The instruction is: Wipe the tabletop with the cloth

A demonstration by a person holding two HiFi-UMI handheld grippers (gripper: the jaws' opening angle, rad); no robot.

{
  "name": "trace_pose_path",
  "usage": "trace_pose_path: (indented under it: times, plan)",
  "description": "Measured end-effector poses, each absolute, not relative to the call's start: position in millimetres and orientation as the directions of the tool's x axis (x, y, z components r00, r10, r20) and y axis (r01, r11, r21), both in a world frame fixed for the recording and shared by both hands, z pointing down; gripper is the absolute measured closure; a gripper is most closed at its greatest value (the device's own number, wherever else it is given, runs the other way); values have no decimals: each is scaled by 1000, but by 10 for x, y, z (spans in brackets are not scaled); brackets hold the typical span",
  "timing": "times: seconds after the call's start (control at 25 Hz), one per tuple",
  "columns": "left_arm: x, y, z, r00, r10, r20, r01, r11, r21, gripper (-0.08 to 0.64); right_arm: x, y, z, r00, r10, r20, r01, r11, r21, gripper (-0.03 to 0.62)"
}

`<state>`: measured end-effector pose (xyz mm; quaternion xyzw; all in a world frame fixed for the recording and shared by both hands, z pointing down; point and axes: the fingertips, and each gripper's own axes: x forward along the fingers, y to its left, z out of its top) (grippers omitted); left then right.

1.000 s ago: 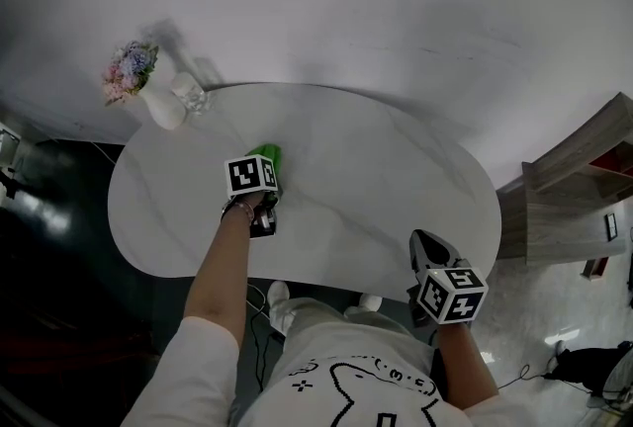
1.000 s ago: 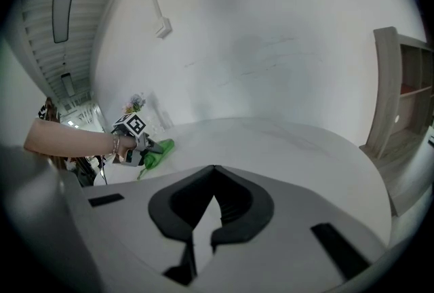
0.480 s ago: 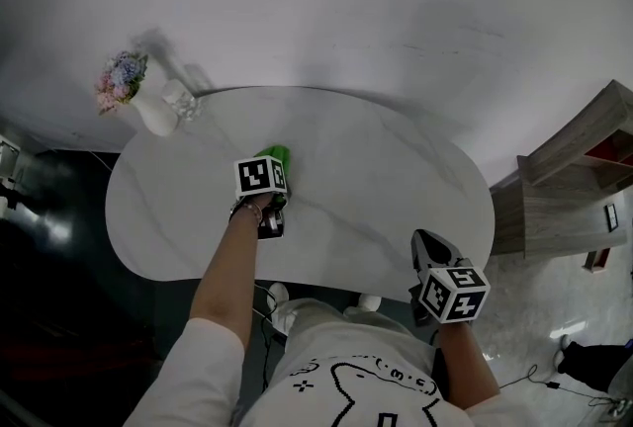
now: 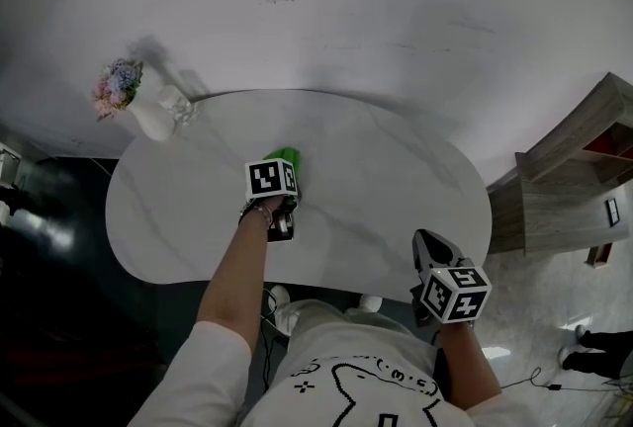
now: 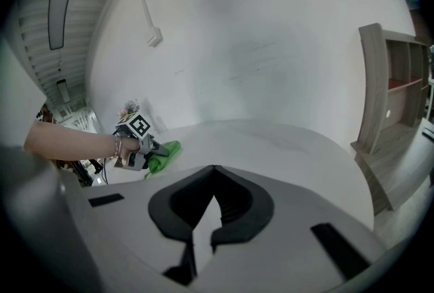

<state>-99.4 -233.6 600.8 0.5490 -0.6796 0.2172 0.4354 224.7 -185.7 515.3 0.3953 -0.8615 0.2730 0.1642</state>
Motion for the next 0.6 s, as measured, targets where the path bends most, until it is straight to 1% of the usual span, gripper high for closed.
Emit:
trace_pose_path:
  times: [0.6]
  plan:
    - [-526, -2492, 6008, 12, -550, 835, -949, 256, 183, 506, 2426, -1915, 5162, -623, -606, 494, -782, 511, -357, 598]
